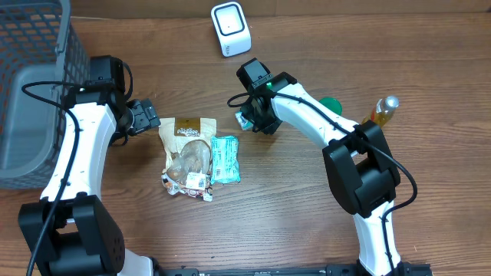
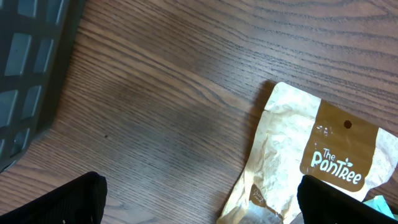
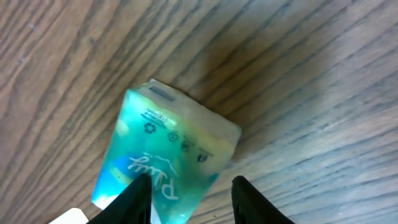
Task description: Scan the item barcode
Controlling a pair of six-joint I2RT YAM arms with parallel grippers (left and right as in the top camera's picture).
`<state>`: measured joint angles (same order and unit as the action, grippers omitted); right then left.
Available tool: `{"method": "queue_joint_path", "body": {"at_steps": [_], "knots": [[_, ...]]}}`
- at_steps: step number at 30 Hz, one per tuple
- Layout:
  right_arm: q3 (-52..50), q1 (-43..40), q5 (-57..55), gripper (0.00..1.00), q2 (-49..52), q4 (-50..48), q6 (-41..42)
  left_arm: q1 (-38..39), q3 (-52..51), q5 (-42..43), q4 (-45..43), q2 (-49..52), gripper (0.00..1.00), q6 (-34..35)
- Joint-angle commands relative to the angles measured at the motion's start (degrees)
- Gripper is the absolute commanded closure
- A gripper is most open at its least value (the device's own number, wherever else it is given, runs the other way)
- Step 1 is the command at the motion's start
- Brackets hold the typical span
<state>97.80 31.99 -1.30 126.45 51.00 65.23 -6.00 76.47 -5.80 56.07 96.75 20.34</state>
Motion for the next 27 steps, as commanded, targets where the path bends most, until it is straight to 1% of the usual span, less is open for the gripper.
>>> {"method": "queue_joint_path", "body": {"at_steps": [1, 4, 8, 14, 15, 16, 18, 19, 20, 22, 24, 27], "knots": [[-0.37, 0.31, -0.15, 0.64, -2.14, -0.79, 1.77, 0.02, 0.26, 0.07, 0.00, -1.29, 0.00, -1.27], [-0.37, 0.31, -0.20, 0.66, -2.14, -0.85, 3.91, 0.02, 0.26, 0.07, 0.00, -1.29, 0.00, -1.27], [-1.68, 0.44, -0.20, 0.69, -2.14, -2.29, 4.02, 0.02, 0.26, 0.07, 0.00, -1.29, 0.00, -1.27], [-7.67, 0.96, -0.13, 0.70, -2.14, -9.57, 4.00, 0.02, 0.26, 0.07, 0.00, -1.29, 0.00, -1.27], [-8.31, 0.96, -0.15, 0.72, -2.14, -10.19, 4.00, 0.02, 0.26, 0.07, 0.00, -1.29, 0.00, -1.27], [-8.66, 0.96, -0.15, 0.74, -2.14, -10.21, 4.00, 0.02, 0.26, 0.07, 0.00, -1.29, 0.00, -1.27], [-8.68, 0.92, -0.11, 0.89, -2.16, -9.79, 3.54, 0.02, 0.26, 0.07, 0.00, -1.29, 0.00, -1.27], [-8.63, 0.79, -0.13, 0.95, -2.21, -9.49, 3.54, 0.02, 0.26, 0.07, 0.00, -1.29, 0.00, -1.27], [-8.61, 0.59, -0.13, 0.96, -2.27, -8.96, 3.39, 0.02, 0.26, 0.07, 0.00, -1.29, 0.00, -1.27], [-8.48, -0.04, -0.09, 0.96, -2.27, -7.76, 0.83, 0.02, 0.26, 0.07, 0.00, -1.29, 0.01, -1.27], [-8.41, -1.05, 0.68, 0.96, -2.29, -7.63, -4.83, 0.02, 0.26, 0.07, 0.00, -1.29, 0.01, -1.27], [-7.91, -3.26, 8.17, 0.96, -2.95, -6.95, -14.80, 0.02, 0.26, 0.07, 0.00, -1.29, 0.00, -1.27]]}}
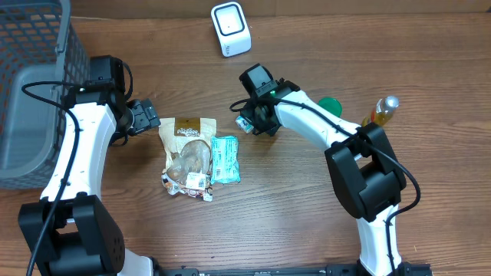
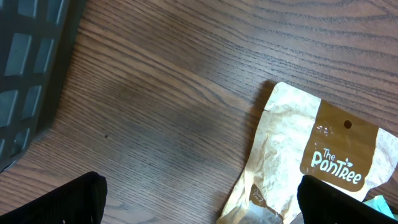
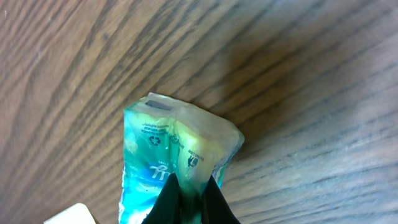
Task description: Scan the item barcode
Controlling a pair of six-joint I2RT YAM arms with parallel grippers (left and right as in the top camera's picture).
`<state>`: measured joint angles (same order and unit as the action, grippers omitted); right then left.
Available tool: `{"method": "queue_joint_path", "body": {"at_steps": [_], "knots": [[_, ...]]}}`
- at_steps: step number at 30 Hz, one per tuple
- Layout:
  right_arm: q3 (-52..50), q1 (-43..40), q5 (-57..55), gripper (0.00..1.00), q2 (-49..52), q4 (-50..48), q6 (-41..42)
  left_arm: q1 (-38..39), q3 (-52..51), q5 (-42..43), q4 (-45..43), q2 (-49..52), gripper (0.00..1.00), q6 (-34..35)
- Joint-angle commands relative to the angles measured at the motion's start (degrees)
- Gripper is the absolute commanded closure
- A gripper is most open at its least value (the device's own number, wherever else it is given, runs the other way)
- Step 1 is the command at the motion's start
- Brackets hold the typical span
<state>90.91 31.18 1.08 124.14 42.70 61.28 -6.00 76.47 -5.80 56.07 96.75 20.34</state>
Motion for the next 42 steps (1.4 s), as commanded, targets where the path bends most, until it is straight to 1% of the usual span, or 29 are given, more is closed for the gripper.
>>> {"method": "queue_joint_path", "body": {"at_steps": [1, 4, 5, 6, 10, 13, 15, 17, 19, 25, 26, 28, 30, 32, 37, 42], "knots": [[-0.81, -3.43, 10.29, 0.96, -1.11, 1.31, -14.99, 0.02, 0.26, 0.07, 0.00, -1.29, 0.00, -1.27], [-0.13, -6.34, 21.07, 0.96, -2.89, 1.20, -27.65, 0.02, 0.26, 0.07, 0.00, -1.29, 0.00, -1.27], [-0.09, -7.85, 24.79, 0.96, -4.07, 2.34, -35.50, 0.02, 0.26, 0.07, 0.00, -1.29, 0.00, -1.27], [-0.09, -8.74, 25.73, 0.96, -4.66, 3.78, -39.21, 0.02, 0.26, 0.07, 0.00, -1.29, 0.01, -1.27], [-0.17, -11.96, 25.77, 0.96, -5.18, 10.73, -50.36, 0.02, 0.26, 0.07, 0.00, -1.29, 0.00, -1.27], [-1.09, -12.55, 25.49, 0.96, -5.11, 12.37, -58.29, 0.09, 0.26, 0.09, 0.00, -1.29, 0.00, -1.27], [-1.46, -12.41, 25.44, 0.96, -5.09, 12.74, -61.75, 0.13, 0.26, 0.07, 0.00, -1.29, 0.01, -1.27], [-1.51, -11.76, 22.93, 0.93, -5.09, 13.05, -62.20, 0.13, 0.26, 0.07, 0.00, -1.29, 0.01, -1.27], [-1.62, -10.23, 18.47, 0.92, -5.09, 13.31, -62.18, 0.13, 0.26, 0.09, -0.02, -1.29, 0.01, -1.27], [-1.62, -6.36, 17.79, 0.91, -5.09, 11.93, -62.18, 0.07, 0.26, 0.07, -0.02, -1.29, 0.01, -1.27], [-1.62, -5.84, 17.29, 0.85, -5.09, 11.74, -62.18, 0.09, 0.26, 0.07, 0.00, -1.29, 0.00, -1.27], [-1.62, -4.90, 15.28, 0.65, -5.09, 11.56, -61.22, 0.13, 0.26, 0.09, 0.00, -1.29, 0.00, -1.27], [-1.62, -4.28, 13.07, 0.59, -5.09, 11.45, -59.28, 0.13, 0.26, 0.07, 0.00, -1.29, 0.01, -1.27], [-1.62, -4.17, 12.46, 0.57, -5.09, 11.45, -57.68, 0.13, 0.26, 0.09, 0.00, -1.29, 0.01, -1.27], [-1.62, -4.46, 12.44, 0.56, -5.09, 12.59, -52.59, 0.13, 0.26, 0.07, 0.00, -1.29, 0.00, -1.27], [-1.62, -5.73, 13.46, 0.58, -5.09, 13.64, -52.11, 0.13, 0.26, 0.04, 0.00, -1.29, 0.00, -1.27]]}}
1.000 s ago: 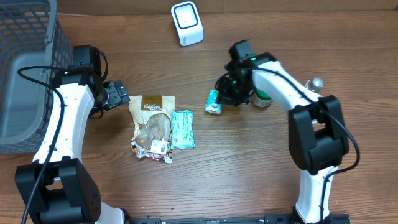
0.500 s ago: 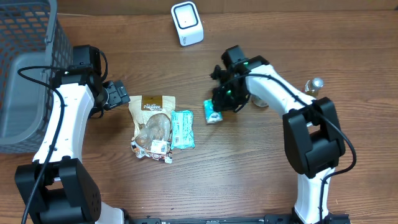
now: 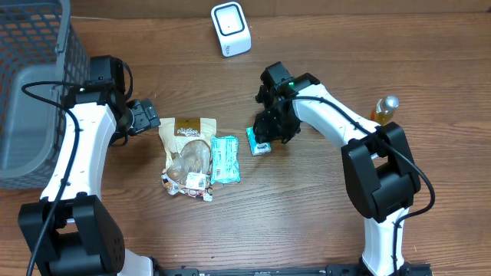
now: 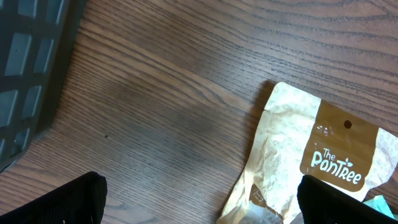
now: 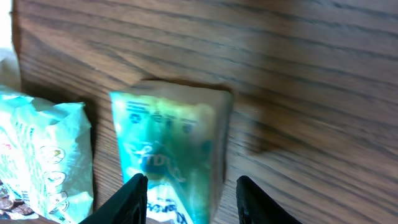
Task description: Scan the item barcode
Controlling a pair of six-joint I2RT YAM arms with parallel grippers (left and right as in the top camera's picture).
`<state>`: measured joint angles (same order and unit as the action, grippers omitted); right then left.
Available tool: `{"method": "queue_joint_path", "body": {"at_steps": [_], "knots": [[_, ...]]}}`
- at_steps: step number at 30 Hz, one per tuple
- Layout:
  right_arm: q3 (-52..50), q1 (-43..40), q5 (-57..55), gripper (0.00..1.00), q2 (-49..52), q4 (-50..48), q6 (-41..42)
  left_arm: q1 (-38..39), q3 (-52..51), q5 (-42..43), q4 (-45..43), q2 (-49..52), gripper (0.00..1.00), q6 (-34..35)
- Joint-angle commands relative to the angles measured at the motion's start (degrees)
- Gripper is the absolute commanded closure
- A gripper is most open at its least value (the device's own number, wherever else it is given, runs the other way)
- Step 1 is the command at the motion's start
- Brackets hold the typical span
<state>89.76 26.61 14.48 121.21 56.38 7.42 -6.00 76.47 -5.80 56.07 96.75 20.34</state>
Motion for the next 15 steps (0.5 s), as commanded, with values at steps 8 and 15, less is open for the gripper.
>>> {"method": "queue_joint_path", "body": {"at_steps": [8, 15], "knots": [[-0.46, -1.57, 2.12, 0.66, -2.16, -0.09, 1.60, 0.13, 0.26, 0.07, 0.00, -1.29, 0.01, -1.27], [-0.46, -1.55, 2.12, 0.74, -2.14, -0.61, 1.81, 0.13, 0.26, 0.07, 0.00, -1.29, 0.00, -1.27]]}}
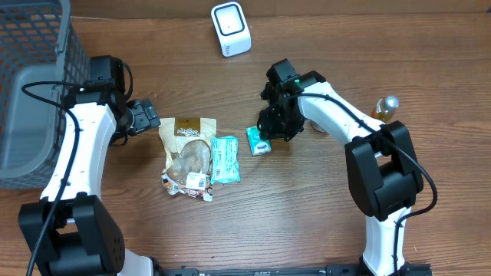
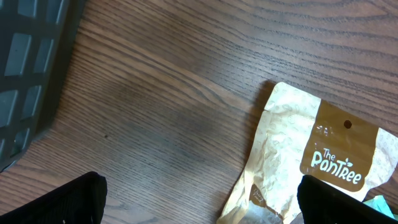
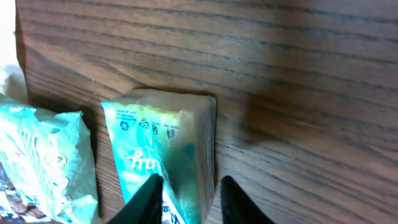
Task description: Scan the item barcode
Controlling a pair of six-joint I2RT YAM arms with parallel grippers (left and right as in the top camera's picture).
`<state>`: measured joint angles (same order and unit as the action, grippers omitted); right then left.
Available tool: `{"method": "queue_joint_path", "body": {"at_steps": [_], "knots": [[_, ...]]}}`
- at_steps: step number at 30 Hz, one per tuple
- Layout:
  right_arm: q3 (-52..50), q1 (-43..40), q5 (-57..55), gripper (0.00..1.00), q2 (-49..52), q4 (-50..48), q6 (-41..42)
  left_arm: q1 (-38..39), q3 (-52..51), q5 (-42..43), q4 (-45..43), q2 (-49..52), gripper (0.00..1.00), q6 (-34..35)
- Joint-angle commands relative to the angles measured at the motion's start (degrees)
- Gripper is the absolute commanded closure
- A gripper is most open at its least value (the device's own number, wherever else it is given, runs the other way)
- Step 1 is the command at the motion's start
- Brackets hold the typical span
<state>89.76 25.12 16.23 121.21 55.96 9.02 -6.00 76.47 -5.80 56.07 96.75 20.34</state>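
Note:
A small teal tissue pack (image 1: pixel 259 142) lies on the wooden table, right of a larger teal wipes pack (image 1: pixel 225 159). My right gripper (image 1: pixel 270 132) hovers at its right end, open; in the right wrist view the small teal tissue pack (image 3: pixel 158 140) reaches in between the fingers of the right gripper (image 3: pixel 189 198). The white scanner (image 1: pixel 230 29) stands at the table's far edge. My left gripper (image 1: pixel 150 116) is open beside the brown Pantree pouch (image 1: pixel 186 142), with bare wood between its fingers in the left wrist view, where the left gripper (image 2: pixel 199 202) frames the pouch (image 2: pixel 323 152).
A grey wire basket (image 1: pixel 31 84) fills the far left corner. A yellow bottle (image 1: pixel 385 110) stands at the right. The wipes pack (image 3: pixel 43 155) lies just left of the tissue pack. A crumpled snack wrapper (image 1: pixel 188 182) sits below the pouch.
The right gripper's fingers stand closer together than before, still around the tissue pack's end. The arm shifted slightly to the right. The pack and the left arm have not moved.
The right gripper was open over the tissue pack further up the table. Then it was shut on the pack there. Later the pack lay lower, next to the wipes pack, with the fingers wide apart; now they stand narrower. The left arm stayed still throughout.

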Motion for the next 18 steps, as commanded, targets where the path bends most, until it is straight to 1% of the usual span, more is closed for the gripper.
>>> {"method": "queue_joint_path", "body": {"at_steps": [1, 5, 11, 14, 18], "knots": [[-0.50, -0.07, 0.37, 0.74, -2.14, -0.13, 0.22, 0.13, 0.26, 0.07, 0.00, -1.29, 0.00, -1.27], [-0.92, -0.07, 0.81, 0.74, -2.14, -0.63, 0.20, 0.13, 0.26, 0.07, 0.00, -1.29, 0.00, -1.27], [-4.11, -0.07, 2.51, 0.75, -2.14, -5.20, 0.22, 0.13, 0.26, 0.07, 0.00, -1.29, 0.00, -1.27], [-5.51, -0.07, 2.49, 0.81, -2.14, -7.78, 0.22, 0.13, 0.26, 0.07, 0.00, -1.29, 0.01, -1.27], [-5.70, -0.07, 2.49, 0.87, -2.14, -8.79, 0.20, 0.13, 0.26, 0.07, 0.00, -1.29, 0.00, -1.27]]}}
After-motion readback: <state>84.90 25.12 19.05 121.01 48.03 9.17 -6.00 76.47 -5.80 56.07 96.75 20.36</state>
